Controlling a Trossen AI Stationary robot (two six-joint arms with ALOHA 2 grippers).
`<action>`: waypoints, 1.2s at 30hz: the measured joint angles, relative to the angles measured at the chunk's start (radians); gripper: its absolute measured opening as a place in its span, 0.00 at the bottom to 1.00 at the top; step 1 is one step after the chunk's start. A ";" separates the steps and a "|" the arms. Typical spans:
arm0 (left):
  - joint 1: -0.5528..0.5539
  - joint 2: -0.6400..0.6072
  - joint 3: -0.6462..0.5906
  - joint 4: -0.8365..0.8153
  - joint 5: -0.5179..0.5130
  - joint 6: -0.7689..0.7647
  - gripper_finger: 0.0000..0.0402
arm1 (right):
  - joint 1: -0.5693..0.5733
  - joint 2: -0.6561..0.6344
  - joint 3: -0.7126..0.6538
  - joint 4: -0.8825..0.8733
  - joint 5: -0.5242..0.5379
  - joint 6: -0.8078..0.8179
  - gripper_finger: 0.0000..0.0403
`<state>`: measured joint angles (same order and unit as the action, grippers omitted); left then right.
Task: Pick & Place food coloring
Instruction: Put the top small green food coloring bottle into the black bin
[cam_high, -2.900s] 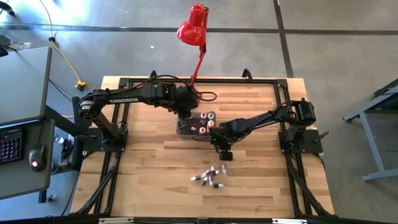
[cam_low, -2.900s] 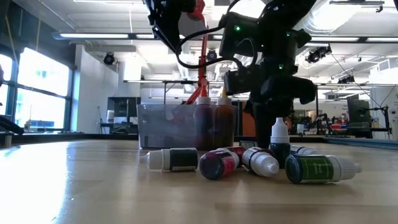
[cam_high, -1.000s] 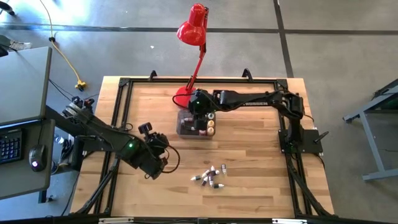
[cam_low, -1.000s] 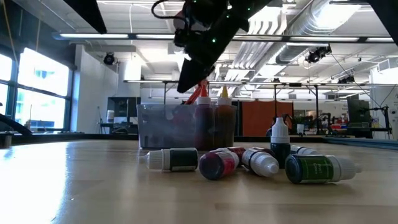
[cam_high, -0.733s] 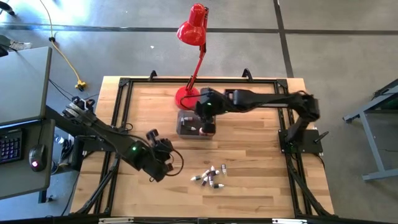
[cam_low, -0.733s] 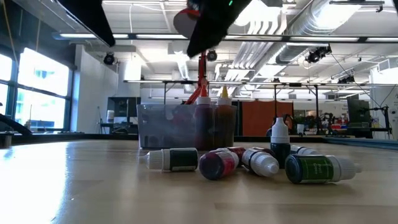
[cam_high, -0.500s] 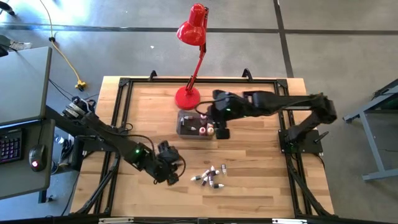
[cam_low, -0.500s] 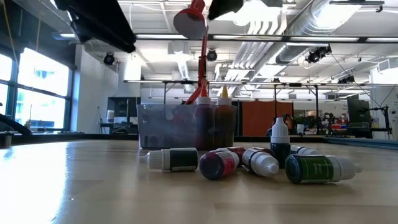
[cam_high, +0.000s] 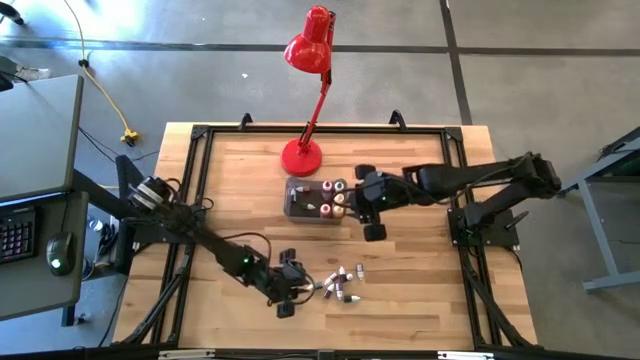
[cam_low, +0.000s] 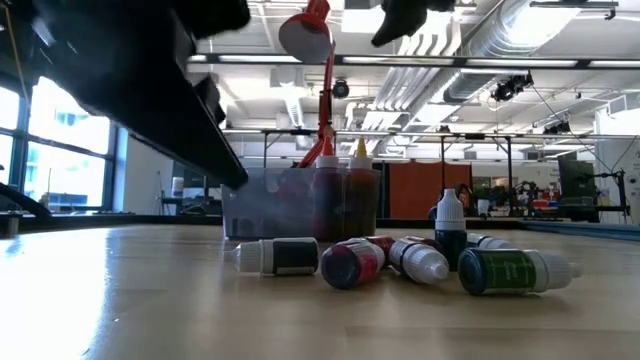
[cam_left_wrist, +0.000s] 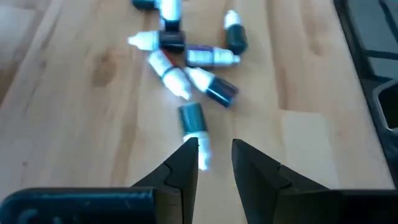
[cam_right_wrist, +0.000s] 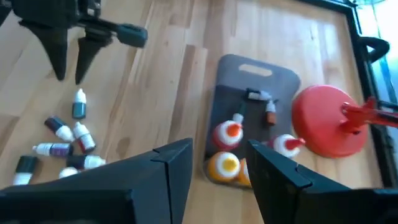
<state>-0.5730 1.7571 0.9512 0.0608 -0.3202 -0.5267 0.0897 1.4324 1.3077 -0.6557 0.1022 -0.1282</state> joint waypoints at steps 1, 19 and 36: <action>0.004 0.011 0.004 0.011 -0.001 0.000 0.24 | 0.004 0.000 -0.024 0.029 -0.002 0.007 0.35; 0.024 0.069 0.007 0.029 0.033 0.003 0.24 | 0.036 -0.002 -0.105 0.163 0.003 0.067 0.35; 0.023 0.144 0.008 0.081 0.003 0.007 0.24 | 0.036 -0.002 -0.104 0.179 0.000 0.103 0.35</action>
<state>-0.5499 1.9013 0.9592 0.1422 -0.3173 -0.5198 0.1253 1.4307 1.2034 -0.4770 0.1020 -0.0250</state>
